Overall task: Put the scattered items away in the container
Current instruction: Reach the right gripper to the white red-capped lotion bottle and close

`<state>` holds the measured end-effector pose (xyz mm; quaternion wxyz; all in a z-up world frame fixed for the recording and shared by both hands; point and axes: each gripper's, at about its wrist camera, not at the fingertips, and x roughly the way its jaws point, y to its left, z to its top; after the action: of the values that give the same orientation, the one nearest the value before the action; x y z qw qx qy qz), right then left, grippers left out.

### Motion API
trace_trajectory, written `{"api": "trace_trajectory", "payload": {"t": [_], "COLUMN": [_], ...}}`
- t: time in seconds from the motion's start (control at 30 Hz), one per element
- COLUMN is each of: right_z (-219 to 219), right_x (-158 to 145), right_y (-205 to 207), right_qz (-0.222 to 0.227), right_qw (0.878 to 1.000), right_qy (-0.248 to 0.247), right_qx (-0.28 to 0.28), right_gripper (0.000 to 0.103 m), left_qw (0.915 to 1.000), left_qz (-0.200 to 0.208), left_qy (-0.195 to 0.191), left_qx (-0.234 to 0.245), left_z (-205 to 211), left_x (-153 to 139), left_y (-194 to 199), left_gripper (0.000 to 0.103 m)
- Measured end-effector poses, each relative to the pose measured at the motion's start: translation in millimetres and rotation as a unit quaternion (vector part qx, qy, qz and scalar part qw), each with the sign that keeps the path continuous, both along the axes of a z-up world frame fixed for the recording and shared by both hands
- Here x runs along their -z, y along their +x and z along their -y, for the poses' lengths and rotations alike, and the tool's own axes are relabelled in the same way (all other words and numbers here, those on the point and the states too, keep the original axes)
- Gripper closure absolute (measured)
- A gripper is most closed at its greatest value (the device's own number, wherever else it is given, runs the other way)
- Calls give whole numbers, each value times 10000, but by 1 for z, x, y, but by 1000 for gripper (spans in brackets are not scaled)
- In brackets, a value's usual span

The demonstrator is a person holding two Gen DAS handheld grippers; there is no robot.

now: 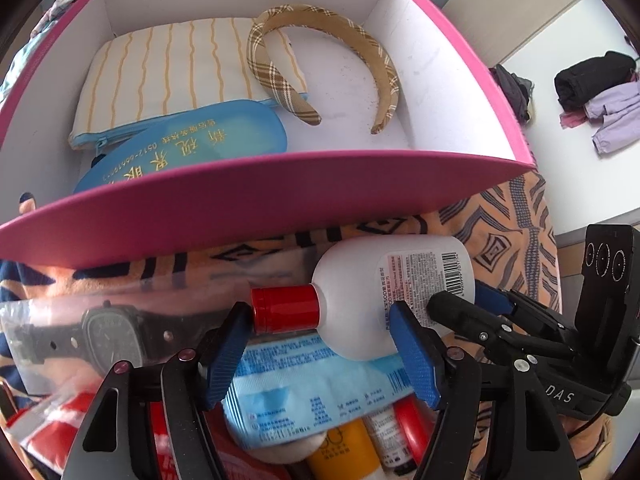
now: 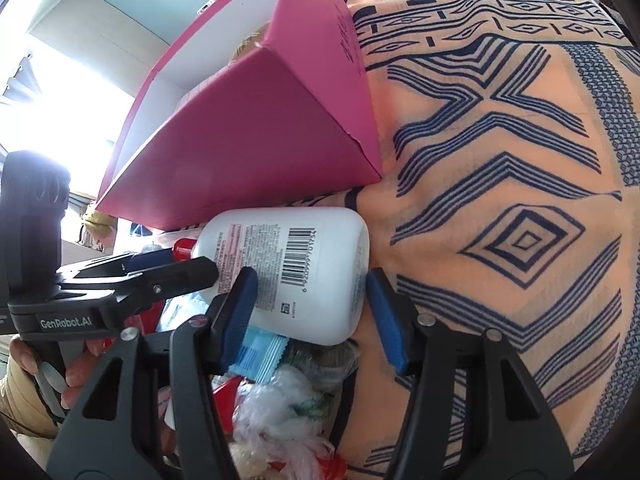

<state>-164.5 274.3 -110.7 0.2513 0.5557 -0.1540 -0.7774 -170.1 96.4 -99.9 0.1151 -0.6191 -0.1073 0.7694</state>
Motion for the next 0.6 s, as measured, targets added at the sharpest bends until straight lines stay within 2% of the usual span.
{"api": "trace_trajectory", "payload": {"t": [0.37,0.6], "right_z": [3,0], "right_x": [-32,-56], "right_y": [16,29], "right_qz": [-305,-541], "right_qw": [9995,9981], "right_qy": [55,76], "right_qx": [-113,-270], "right_gripper": [46,46], "left_qw": [9995,9979], "left_qz": [-301,-651], "left_qy": [84,37], "left_qx": [6,51], "left_z": [0,2], "left_x": [-29,-56], "left_y": [18,30], "left_gripper": [32,33]}}
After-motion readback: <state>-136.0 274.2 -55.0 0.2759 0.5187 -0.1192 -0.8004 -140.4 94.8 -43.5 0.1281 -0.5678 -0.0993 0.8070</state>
